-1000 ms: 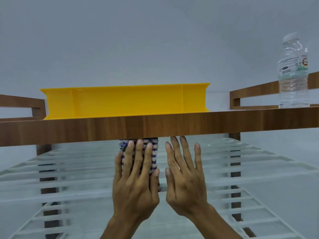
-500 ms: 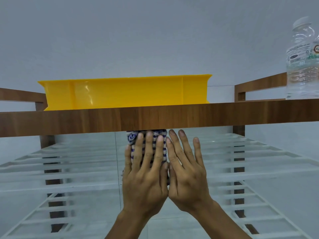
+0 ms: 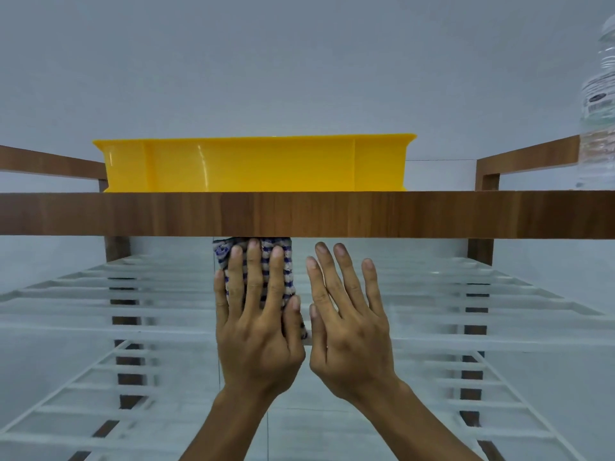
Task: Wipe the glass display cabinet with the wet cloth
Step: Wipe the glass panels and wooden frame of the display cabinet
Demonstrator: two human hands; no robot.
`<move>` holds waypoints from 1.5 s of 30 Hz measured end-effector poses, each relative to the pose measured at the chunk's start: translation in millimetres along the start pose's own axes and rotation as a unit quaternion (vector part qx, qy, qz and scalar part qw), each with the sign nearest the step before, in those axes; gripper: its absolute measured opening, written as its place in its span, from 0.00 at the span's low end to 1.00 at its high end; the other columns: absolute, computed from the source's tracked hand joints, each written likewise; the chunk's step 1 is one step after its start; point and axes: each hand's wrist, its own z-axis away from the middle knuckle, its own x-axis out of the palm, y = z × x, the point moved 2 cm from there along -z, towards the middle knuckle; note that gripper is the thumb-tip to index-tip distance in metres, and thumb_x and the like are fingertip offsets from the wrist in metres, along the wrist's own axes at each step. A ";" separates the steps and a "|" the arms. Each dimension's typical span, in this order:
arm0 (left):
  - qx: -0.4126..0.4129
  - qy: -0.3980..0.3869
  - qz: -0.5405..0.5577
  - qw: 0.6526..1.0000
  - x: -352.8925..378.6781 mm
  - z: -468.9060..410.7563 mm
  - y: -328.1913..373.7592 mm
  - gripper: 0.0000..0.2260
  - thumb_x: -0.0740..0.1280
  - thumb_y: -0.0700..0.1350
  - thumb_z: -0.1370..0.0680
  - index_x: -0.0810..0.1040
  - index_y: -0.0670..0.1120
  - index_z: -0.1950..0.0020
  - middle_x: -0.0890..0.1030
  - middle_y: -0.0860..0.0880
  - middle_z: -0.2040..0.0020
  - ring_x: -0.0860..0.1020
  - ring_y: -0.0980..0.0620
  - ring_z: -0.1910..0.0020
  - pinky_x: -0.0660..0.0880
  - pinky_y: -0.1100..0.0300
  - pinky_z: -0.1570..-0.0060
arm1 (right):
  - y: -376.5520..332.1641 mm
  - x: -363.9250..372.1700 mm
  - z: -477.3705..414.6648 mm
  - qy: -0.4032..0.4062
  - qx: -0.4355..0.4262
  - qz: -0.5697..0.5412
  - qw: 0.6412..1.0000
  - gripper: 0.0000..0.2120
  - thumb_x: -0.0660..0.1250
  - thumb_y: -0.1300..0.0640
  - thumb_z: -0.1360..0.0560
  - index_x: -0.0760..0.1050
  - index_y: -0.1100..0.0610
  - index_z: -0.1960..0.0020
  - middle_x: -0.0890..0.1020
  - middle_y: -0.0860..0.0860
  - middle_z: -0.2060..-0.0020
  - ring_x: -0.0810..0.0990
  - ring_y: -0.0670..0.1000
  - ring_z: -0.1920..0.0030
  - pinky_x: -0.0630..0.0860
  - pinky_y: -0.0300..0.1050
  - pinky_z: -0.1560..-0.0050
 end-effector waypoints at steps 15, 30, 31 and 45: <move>0.053 -0.027 0.015 0.998 5.4 5.8 25.1 0.27 0.55 0.50 0.15 0.57 0.44 0.17 0.55 0.41 0.16 0.52 0.41 0.16 0.51 0.41 0.19 | 41.0 -25.1 19.3 0.000 0.005 0.017 1.000 0.24 0.57 0.54 0.17 0.65 0.57 0.21 0.61 0.57 0.20 0.55 0.57 0.18 0.49 0.65 0.19; -0.010 -0.009 0.014 1.000 36.7 -5.9 169.8 0.27 0.55 0.51 0.15 0.59 0.41 0.17 0.57 0.38 0.17 0.52 0.40 0.16 0.52 0.38 0.19 | 181.6 -103.3 67.5 -0.003 0.041 0.076 0.996 0.25 0.52 0.52 0.15 0.62 0.57 0.20 0.59 0.59 0.19 0.54 0.59 0.18 0.48 0.63 0.19; 0.043 -0.024 0.023 0.999 40.4 -6.1 186.3 0.27 0.55 0.51 0.15 0.59 0.42 0.17 0.56 0.39 0.17 0.52 0.41 0.16 0.53 0.39 0.19 | 184.8 -105.3 68.4 -0.004 0.036 0.074 0.997 0.25 0.52 0.52 0.15 0.62 0.57 0.20 0.58 0.59 0.19 0.54 0.59 0.18 0.48 0.63 0.19; 0.098 -0.026 0.027 0.994 75.8 -3.0 296.0 0.25 0.57 0.50 0.15 0.63 0.44 0.18 0.59 0.42 0.17 0.53 0.43 0.16 0.52 0.40 0.19 | 289.2 -184.5 107.5 0.050 0.092 0.145 0.984 0.28 0.61 0.55 0.20 0.65 0.60 0.22 0.60 0.61 0.20 0.51 0.60 0.18 0.49 0.65 0.19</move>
